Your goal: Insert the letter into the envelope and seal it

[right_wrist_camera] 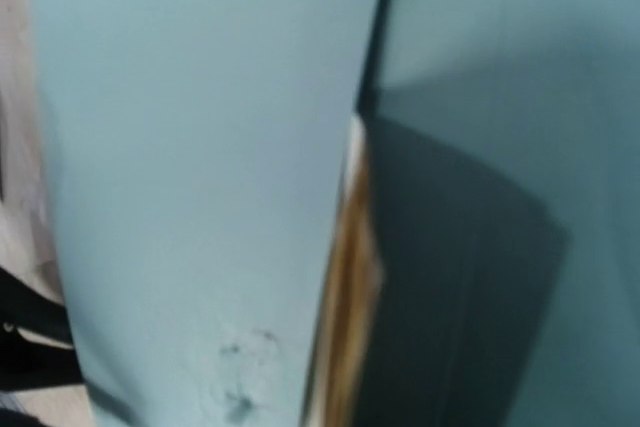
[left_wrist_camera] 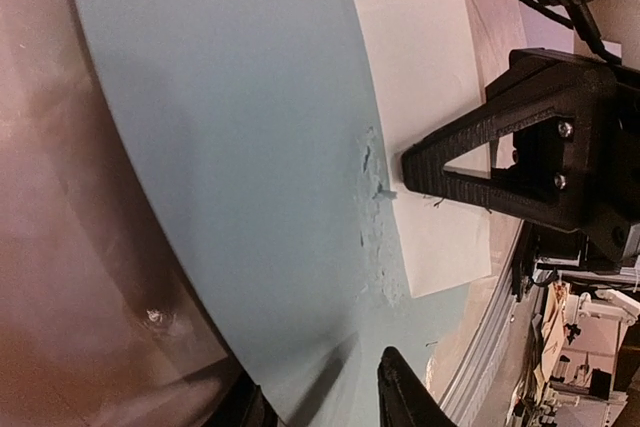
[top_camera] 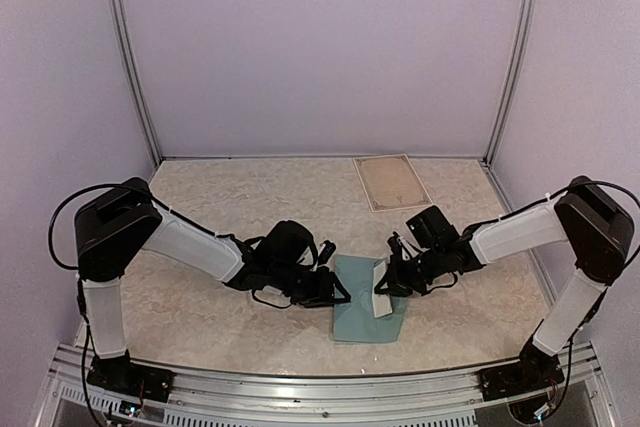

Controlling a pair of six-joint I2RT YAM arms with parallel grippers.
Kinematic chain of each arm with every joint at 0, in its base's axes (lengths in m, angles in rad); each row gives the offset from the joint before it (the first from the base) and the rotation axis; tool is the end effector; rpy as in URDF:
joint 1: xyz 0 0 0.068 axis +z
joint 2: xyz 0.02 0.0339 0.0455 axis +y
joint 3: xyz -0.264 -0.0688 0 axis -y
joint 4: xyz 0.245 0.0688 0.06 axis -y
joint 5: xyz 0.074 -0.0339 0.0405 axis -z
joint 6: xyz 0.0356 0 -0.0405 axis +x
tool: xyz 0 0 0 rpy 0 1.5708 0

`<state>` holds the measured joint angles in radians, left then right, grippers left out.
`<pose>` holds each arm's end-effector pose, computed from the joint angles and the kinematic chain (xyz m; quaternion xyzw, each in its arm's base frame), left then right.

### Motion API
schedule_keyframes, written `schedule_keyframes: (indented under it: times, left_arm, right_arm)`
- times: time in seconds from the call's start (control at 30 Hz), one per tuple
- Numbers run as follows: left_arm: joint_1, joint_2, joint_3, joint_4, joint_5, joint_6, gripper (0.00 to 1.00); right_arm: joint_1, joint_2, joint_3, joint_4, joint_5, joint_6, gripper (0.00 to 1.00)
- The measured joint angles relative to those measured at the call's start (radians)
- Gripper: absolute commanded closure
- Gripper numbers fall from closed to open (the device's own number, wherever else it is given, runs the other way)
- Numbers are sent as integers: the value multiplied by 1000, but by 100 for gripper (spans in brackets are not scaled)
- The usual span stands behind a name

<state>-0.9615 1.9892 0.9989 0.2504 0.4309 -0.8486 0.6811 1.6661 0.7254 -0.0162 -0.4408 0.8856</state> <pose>0.2112 -0.3286 0.1111 0.1366 0.8875 -0.4309 0.0897 0.2228 0.2002 0.1269 0.0292 0.9321 0.3557 0.0618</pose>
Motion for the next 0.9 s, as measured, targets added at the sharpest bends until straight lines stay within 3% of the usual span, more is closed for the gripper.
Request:
schedule_keyframes:
  times: [0.1, 0.23, 0.3, 0.4, 0.63, 0.7, 0.8, 0.9]
  left_arm:
    - [2, 1, 0, -3, 1, 1, 80]
    - [10, 2, -13, -3, -3, 1, 83]
    - [12, 1, -19, 5, -3, 1, 77]
    - [13, -4, -27, 22, 3, 0, 64]
    - [14, -35, -40, 10, -14, 8, 54]
    - [15, -37, -40, 9, -16, 10, 52]
    - [18, -39, -40, 10, -18, 13, 51]
    - [19, -38, -34, 4, -19, 18, 53]
  right_arm:
    - [3, 21, 10, 7, -4, 3, 98]
    - [4, 20, 29, -17, 10, -13, 66]
    - [6, 2, 39, -49, 29, -24, 53]
    - [11, -49, 55, -112, 67, -50, 43]
    - [24, -109, 76, -236, 153, -89, 37]
    - [37, -109, 88, -280, 186, -100, 39]
    - [52, -108, 104, -315, 217, -113, 51]
    - [58, -104, 113, -330, 234, -116, 52]
